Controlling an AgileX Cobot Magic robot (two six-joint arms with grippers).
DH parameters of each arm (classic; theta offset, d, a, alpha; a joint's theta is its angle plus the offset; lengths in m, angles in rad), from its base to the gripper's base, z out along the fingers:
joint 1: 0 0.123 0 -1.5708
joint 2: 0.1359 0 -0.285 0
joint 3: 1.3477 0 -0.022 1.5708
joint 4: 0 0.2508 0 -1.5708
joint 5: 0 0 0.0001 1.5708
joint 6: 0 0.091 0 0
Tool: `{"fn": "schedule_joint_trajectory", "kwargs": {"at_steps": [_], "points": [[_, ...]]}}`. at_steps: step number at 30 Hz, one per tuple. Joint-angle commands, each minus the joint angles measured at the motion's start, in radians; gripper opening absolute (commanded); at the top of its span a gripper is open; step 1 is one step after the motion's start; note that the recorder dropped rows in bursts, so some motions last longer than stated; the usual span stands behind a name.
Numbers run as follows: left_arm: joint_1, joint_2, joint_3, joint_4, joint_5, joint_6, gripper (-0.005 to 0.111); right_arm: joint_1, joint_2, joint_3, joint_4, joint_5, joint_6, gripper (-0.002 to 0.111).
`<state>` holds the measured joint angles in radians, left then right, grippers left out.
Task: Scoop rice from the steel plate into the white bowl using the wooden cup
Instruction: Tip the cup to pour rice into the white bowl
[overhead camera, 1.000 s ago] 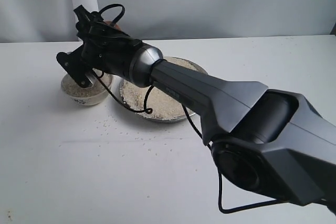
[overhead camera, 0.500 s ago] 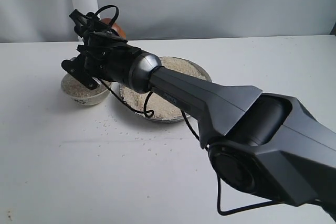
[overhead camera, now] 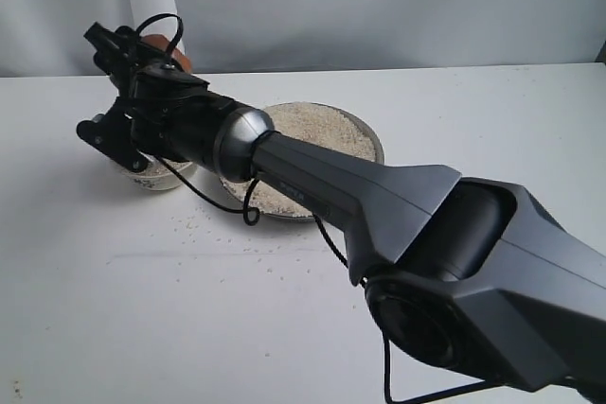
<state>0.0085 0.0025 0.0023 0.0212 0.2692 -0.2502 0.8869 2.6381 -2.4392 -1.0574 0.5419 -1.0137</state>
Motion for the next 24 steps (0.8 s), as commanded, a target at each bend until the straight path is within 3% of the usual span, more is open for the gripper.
{"fn": "schedule_joint_trajectory", "kwargs": {"at_steps": [1,12,18,24], "points": [[-0.006,-0.003,-0.002,-0.003,-0.003,-0.003,0.0,-0.001,-0.01,0.001,-0.012,0.022,-0.004,0.0],[-0.006,-0.003,-0.002,-0.003,-0.003,-0.003,0.0,-0.001,-0.04,0.001,0.089,0.076,0.002,0.0],[-0.006,-0.003,-0.002,-0.003,-0.003,-0.003,0.0,-0.001,-0.126,0.161,0.001,0.103,0.002,0.0],[-0.006,-0.003,-0.002,-0.003,-0.003,-0.003,0.0,-0.005,-0.192,0.185,0.022,0.129,0.278,0.0]]}}
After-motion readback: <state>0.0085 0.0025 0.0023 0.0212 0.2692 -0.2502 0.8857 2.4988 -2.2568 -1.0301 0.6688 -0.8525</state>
